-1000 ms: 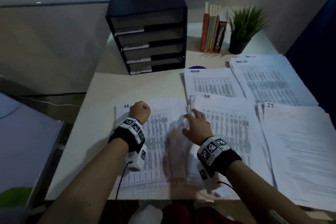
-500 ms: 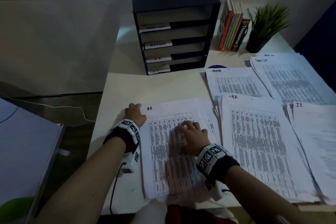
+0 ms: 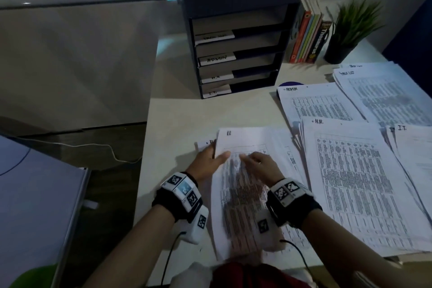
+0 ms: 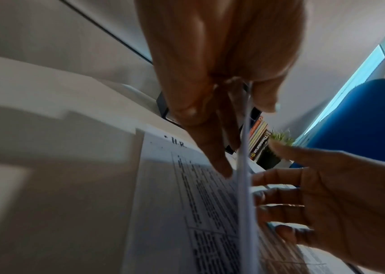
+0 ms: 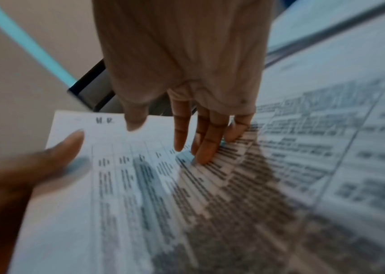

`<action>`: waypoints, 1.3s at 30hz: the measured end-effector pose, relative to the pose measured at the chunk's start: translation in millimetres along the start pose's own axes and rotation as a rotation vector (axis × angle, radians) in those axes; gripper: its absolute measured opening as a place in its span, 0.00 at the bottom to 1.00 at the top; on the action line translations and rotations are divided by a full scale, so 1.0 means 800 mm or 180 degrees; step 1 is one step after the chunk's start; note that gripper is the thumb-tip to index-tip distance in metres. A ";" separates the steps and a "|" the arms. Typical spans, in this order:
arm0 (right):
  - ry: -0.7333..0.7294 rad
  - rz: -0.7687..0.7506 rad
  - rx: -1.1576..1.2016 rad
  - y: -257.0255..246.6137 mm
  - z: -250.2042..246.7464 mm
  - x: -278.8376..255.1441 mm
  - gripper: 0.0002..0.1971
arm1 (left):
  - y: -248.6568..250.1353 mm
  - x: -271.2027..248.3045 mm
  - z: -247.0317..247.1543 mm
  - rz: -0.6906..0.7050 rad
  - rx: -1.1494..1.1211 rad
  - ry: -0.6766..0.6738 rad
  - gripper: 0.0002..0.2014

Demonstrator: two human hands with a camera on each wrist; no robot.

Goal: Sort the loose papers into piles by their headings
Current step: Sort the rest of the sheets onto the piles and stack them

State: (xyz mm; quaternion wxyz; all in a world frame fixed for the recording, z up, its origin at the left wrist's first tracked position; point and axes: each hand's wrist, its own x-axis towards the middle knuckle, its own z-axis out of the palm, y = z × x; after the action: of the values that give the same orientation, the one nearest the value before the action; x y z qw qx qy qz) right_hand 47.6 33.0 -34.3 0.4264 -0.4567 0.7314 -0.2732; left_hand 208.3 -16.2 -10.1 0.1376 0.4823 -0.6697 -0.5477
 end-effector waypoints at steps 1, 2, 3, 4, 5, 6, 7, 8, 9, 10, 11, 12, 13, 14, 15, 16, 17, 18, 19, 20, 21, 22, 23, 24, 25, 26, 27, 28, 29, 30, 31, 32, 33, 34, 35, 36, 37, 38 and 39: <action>0.0020 0.0087 0.0527 -0.003 0.002 0.001 0.22 | 0.002 -0.004 -0.002 -0.0085 -0.0110 -0.0199 0.24; 0.0037 0.0123 0.0938 -0.005 0.004 0.001 0.24 | 0.004 -0.007 -0.003 -0.0156 -0.0231 -0.0356 0.26; 0.0030 0.0110 0.1197 -0.008 0.006 0.000 0.25 | 0.006 -0.010 -0.005 -0.0217 -0.0365 -0.0479 0.27; 0.0017 0.0031 0.1336 -0.009 0.009 0.001 0.27 | 0.007 -0.012 -0.005 -0.0251 -0.0535 -0.0592 0.28; 0.0008 -0.0062 0.1397 -0.009 0.012 0.000 0.30 | 0.005 -0.012 -0.004 -0.0283 -0.0704 -0.0682 0.29; -0.0007 -0.0146 0.1439 -0.010 0.014 0.000 0.32 | 0.003 -0.011 -0.004 -0.0301 -0.0864 -0.0725 0.29; -0.0027 -0.0215 0.1490 -0.012 0.015 -0.001 0.34 | 0.002 -0.010 -0.004 -0.0312 -0.0990 -0.0721 0.29; -0.0048 -0.0261 0.1587 -0.014 0.016 -0.002 0.34 | 0.001 -0.009 -0.002 -0.0312 -0.1107 -0.0690 0.29; -0.0062 -0.0290 0.1681 -0.013 0.016 -0.001 0.33 | 0.000 -0.008 -0.001 -0.0308 -0.1201 -0.0646 0.30; -0.0062 -0.0298 0.1752 -0.012 0.017 -0.001 0.30 | -0.001 -0.006 0.001 -0.0293 -0.1259 -0.0595 0.31; -0.0056 -0.0295 0.1795 -0.011 0.017 -0.001 0.28 | -0.002 -0.005 0.002 -0.0273 -0.1258 -0.0554 0.33; -0.0054 -0.0309 0.1817 -0.009 0.017 0.000 0.27 | -0.003 -0.004 0.003 -0.0249 -0.1232 -0.0512 0.34; -0.0046 -0.0316 0.1815 -0.008 0.017 0.000 0.25 | -0.005 -0.004 0.004 -0.0241 -0.1200 -0.0466 0.35; -0.0038 -0.0326 0.1809 -0.007 0.018 0.000 0.23 | -0.007 -0.002 0.004 -0.0244 -0.1169 -0.0426 0.35; -0.0023 -0.0335 0.1809 -0.007 0.019 0.000 0.21 | -0.009 -0.001 0.005 -0.0251 -0.1138 -0.0396 0.35; -0.0003 -0.0348 0.1816 -0.006 0.020 0.000 0.19 | -0.011 -0.001 0.006 -0.0263 -0.1116 -0.0348 0.33; 0.0023 -0.0360 0.1821 -0.006 0.021 0.000 0.18 | -0.011 -0.001 0.006 -0.0288 -0.1107 -0.0293 0.31; 0.0044 -0.0363 0.1804 -0.005 0.022 0.000 0.17 | -0.011 -0.001 0.006 -0.0310 -0.1111 -0.0235 0.29; 0.0068 -0.0369 0.1764 -0.004 0.022 0.000 0.14 | -0.012 -0.001 0.006 -0.0311 -0.1115 -0.0194 0.27; 0.0077 -0.0385 0.1716 -0.004 0.022 0.000 0.12 | -0.013 -0.001 0.006 -0.0300 -0.1112 -0.0152 0.25; 0.0093 -0.0380 0.1678 -0.002 0.023 0.001 0.11 | -0.013 -0.002 0.006 -0.0297 -0.1094 -0.0115 0.23; 0.0152 -0.0331 0.1630 0.001 0.024 0.003 0.09 | -0.015 -0.002 0.006 -0.0301 -0.1081 -0.0056 0.22; 0.0251 -0.0247 0.1585 0.004 0.025 0.005 0.08 | -0.016 -0.001 0.005 -0.0323 -0.1068 0.0026 0.22; 0.0373 -0.0158 0.1526 0.009 0.026 0.007 0.07 | -0.018 0.001 0.003 -0.0360 -0.1064 0.0123 0.22; 0.0491 -0.0108 0.1469 0.013 0.026 0.007 0.07 | -0.020 0.003 0.002 -0.0402 -0.1070 0.0206 0.21; 0.0577 -0.0077 0.1455 0.016 0.027 0.007 0.08 | -0.022 0.004 0.001 -0.0434 -0.1131 0.0274 0.19; 0.0625 -0.0045 0.1537 0.018 0.027 0.006 0.07 | -0.022 0.003 0.000 -0.0472 -0.1238 0.0294 0.17; 0.0664 0.0026 0.1713 0.018 0.028 0.005 0.05 | -0.022 0.002 -0.001 -0.0493 -0.1333 0.0292 0.16; 0.0705 0.0128 0.1886 0.015 0.028 0.004 0.04 | -0.023 0.001 -0.003 -0.0489 -0.1394 0.0279 0.16; 0.0762 0.0241 0.2012 0.011 0.028 0.003 0.08 | -0.024 0.000 -0.003 -0.0474 -0.1439 0.0278 0.17; 0.0812 0.0320 0.2092 0.010 0.029 0.005 0.12 | -0.022 -0.002 -0.004 -0.0454 -0.1468 0.0311 0.15; 0.0843 0.0346 0.2134 0.007 0.029 0.006 0.15 | -0.023 -0.001 -0.004 -0.0429 -0.1440 0.0402 0.12; 0.0855 0.0364 0.2147 0.003 0.028 0.006 0.18 | -0.024 0.001 -0.004 -0.0386 -0.1326 0.0535 0.13; 0.0847 0.0404 0.2164 0.000 0.028 0.007 0.20 | -0.027 0.003 -0.004 -0.0293 -0.1173 0.0659 0.19; 0.0816 0.0453 0.2200 -0.004 0.027 0.008 0.22 | -0.029 0.003 -0.004 -0.0179 -0.1011 0.0763 0.28; 0.0773 0.0463 0.2210 -0.008 0.026 0.007 0.22 | -0.030 0.003 -0.004 -0.0052 -0.0867 0.0831 0.34; 0.0723 0.0435 0.2187 -0.012 0.027 0.005 0.22 | -0.029 0.002 -0.005 0.0064 -0.0682 0.0848 0.37; 0.0664 0.0382 0.2136 -0.016 0.028 0.004 0.23 | -0.030 0.002 -0.005 0.0186 -0.0480 0.0832 0.36; 0.0584 0.0318 0.2056 -0.019 0.029 0.003 0.24 | -0.027 0.002 -0.005 0.0287 -0.0255 0.0787 0.30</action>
State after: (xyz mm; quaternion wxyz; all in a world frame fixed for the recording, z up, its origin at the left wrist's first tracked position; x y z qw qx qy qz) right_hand 74.1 24.0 -34.6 0.4943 -0.2351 0.6639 -0.5096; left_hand 220.9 -18.5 -28.4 0.2626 0.5097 -0.6462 -0.5036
